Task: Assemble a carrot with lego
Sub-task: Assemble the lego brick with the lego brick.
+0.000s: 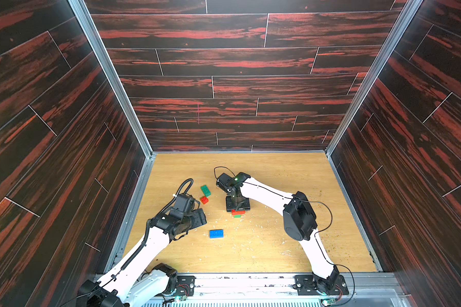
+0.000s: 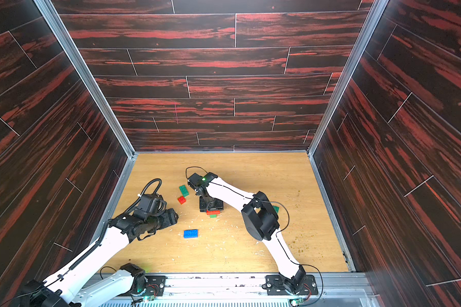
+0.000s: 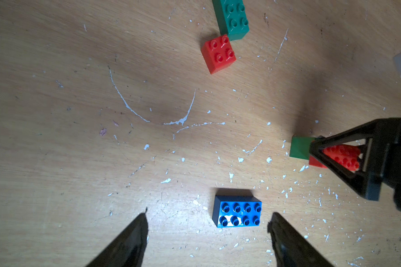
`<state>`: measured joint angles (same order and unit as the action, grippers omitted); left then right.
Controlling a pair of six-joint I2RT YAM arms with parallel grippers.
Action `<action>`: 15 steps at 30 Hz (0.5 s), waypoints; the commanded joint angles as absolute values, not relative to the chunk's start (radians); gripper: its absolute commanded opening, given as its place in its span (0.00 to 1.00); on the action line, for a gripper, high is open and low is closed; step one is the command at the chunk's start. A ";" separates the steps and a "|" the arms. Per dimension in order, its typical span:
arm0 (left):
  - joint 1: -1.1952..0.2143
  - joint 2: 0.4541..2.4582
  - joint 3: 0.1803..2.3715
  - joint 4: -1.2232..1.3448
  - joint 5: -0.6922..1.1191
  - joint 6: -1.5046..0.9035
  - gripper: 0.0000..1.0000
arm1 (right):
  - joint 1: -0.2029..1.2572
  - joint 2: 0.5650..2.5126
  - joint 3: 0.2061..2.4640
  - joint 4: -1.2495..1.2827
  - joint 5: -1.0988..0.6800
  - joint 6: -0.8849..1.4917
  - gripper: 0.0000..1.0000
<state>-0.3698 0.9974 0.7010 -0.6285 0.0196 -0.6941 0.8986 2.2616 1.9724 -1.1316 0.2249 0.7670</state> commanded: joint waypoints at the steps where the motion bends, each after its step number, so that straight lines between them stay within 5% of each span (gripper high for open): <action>1: -0.362 0.991 0.692 -0.642 0.023 -0.679 0.84 | 0.907 2.322 1.974 -1.125 0.219 0.775 0.39; 15: -0.344 1.005 0.702 -0.642 0.037 -0.670 0.84 | 0.902 2.344 1.934 -1.112 0.196 0.752 0.37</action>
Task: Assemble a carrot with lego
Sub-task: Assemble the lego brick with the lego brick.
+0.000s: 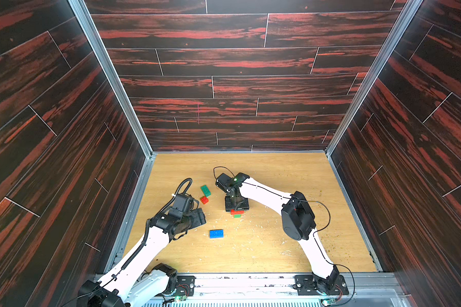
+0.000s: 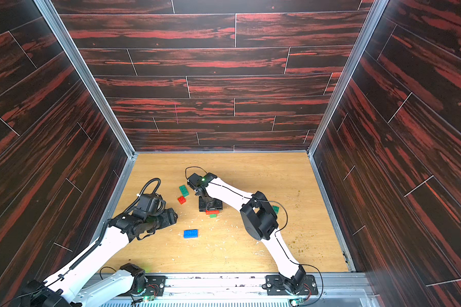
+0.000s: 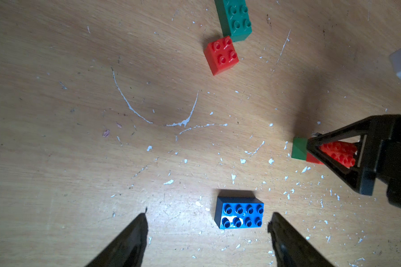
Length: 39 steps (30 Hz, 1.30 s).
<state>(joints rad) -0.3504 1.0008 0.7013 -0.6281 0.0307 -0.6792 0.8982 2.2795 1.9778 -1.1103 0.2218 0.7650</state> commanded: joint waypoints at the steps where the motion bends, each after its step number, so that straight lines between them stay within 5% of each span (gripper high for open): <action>1: -0.344 1.006 0.701 -0.640 0.038 -0.670 0.84 | 0.900 2.346 1.929 -1.114 0.190 0.750 0.37; 7: -0.342 1.012 0.705 -0.643 0.035 -0.678 0.84 | 0.891 2.334 1.925 -1.142 0.188 0.780 0.39; 14: -0.342 1.014 0.720 -0.659 0.040 -0.687 0.84 | 0.891 2.314 1.974 -1.177 0.218 0.799 0.64; 22: -0.343 1.012 0.726 -0.674 0.079 -0.684 0.85 | 0.891 2.281 2.023 -1.200 0.235 0.799 0.80; 33: -0.358 0.987 0.693 -0.688 0.103 -0.727 0.85 | 0.890 2.161 1.985 -1.200 0.235 0.801 0.87; 39: -0.492 1.072 0.733 -0.729 0.027 -0.758 0.87 | 0.888 1.996 1.829 -1.160 0.199 0.790 0.89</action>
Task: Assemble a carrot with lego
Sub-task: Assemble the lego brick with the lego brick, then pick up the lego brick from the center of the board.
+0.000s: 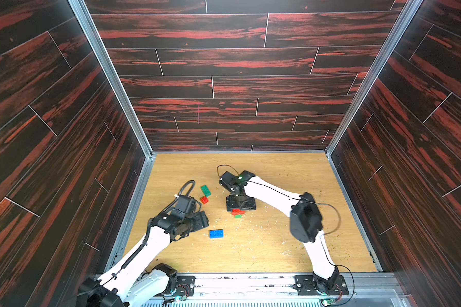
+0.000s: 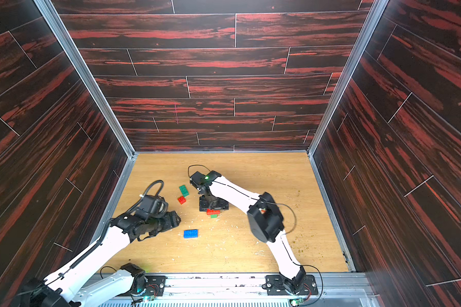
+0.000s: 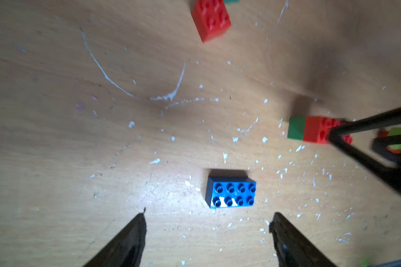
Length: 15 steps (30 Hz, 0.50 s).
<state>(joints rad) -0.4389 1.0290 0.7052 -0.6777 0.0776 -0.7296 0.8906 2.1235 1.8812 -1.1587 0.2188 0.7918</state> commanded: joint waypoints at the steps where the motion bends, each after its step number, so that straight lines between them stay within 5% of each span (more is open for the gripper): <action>1: -0.520 1.097 0.741 -0.735 0.010 -0.771 0.88 | 0.886 1.958 1.781 -1.137 0.182 0.790 0.90; 15: -0.750 1.372 0.834 -0.645 -0.083 -0.882 0.99 | 0.809 1.654 1.407 -1.010 0.096 0.753 0.93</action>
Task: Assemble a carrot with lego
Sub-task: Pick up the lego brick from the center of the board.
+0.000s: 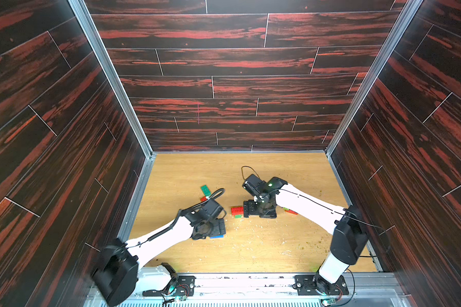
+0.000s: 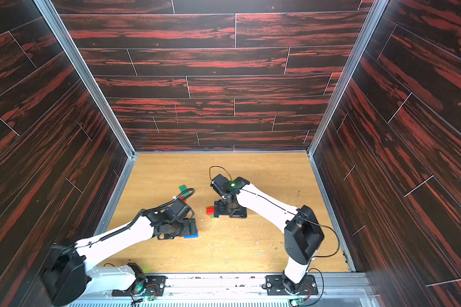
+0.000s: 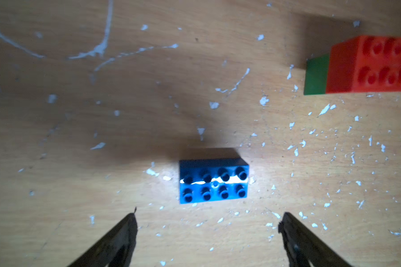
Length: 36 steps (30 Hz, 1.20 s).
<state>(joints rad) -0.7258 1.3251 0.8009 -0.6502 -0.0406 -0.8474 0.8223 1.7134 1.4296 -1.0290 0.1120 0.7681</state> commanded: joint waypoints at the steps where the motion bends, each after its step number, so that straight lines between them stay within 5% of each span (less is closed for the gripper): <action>1: -0.758 1.389 0.841 -0.645 -0.088 -0.885 0.99 | 0.803 1.645 1.398 -1.007 0.097 0.749 0.93; 36: -0.770 1.623 0.950 -0.719 -0.089 -0.948 0.69 | 0.725 1.591 1.315 -0.963 0.058 0.691 0.93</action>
